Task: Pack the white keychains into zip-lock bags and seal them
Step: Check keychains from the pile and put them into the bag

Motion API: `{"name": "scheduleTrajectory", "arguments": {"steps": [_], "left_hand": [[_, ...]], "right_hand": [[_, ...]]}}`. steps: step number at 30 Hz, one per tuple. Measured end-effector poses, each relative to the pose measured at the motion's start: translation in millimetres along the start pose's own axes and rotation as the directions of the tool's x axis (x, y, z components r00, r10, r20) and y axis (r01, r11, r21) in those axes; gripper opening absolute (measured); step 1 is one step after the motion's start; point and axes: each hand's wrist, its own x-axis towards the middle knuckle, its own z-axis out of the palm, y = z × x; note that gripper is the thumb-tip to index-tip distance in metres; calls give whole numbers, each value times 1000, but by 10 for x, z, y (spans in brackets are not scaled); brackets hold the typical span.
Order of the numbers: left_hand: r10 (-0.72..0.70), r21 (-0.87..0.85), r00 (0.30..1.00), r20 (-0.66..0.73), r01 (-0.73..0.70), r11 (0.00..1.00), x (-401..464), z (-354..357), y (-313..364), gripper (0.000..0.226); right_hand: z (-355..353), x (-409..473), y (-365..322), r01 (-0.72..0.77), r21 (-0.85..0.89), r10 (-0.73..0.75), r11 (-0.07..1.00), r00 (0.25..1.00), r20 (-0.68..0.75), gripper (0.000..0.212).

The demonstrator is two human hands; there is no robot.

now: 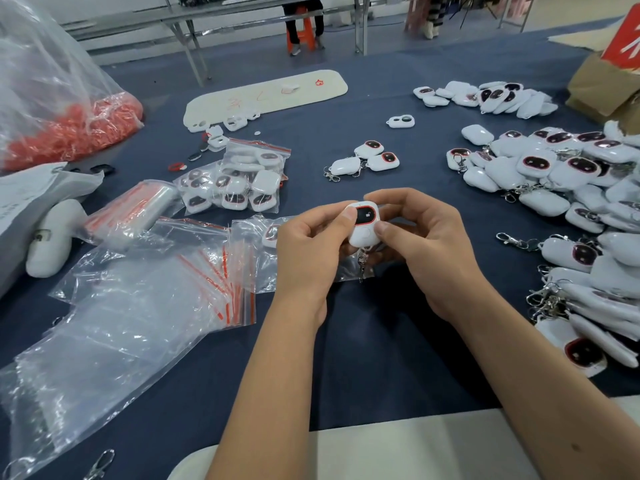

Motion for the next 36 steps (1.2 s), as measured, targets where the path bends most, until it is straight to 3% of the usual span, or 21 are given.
{"name": "scheduleTrajectory", "arguments": {"steps": [14, 22, 29, 32, 36], "left_hand": [[87, 107, 996, 13, -88, 990, 40, -34, -49, 14], [-67, -66, 996, 52, 71, 995, 34, -39, -32, 14], [-87, -179, 990, 113, 106, 978, 38, -41, -9, 18], [-32, -136, 994, 102, 46, 990, 46, -57, -26, 16], [136, 27, 988, 72, -138, 990, 58, -34, -76, 16]], "right_hand": [[4, -13, -12, 14, -6, -14, 1000, 999, 33, 31], [14, -22, -20, -23, 74, 21, 997, 999, 30, 25], [11, -12, -23, -22, 138, 15, 990, 999, 52, 23], [10, -13, -10, -14, 122, 6, 992, 998, 65, 24], [25, -10, 6, 4, 75, -5, 997, 1000, 13, 19]]}}
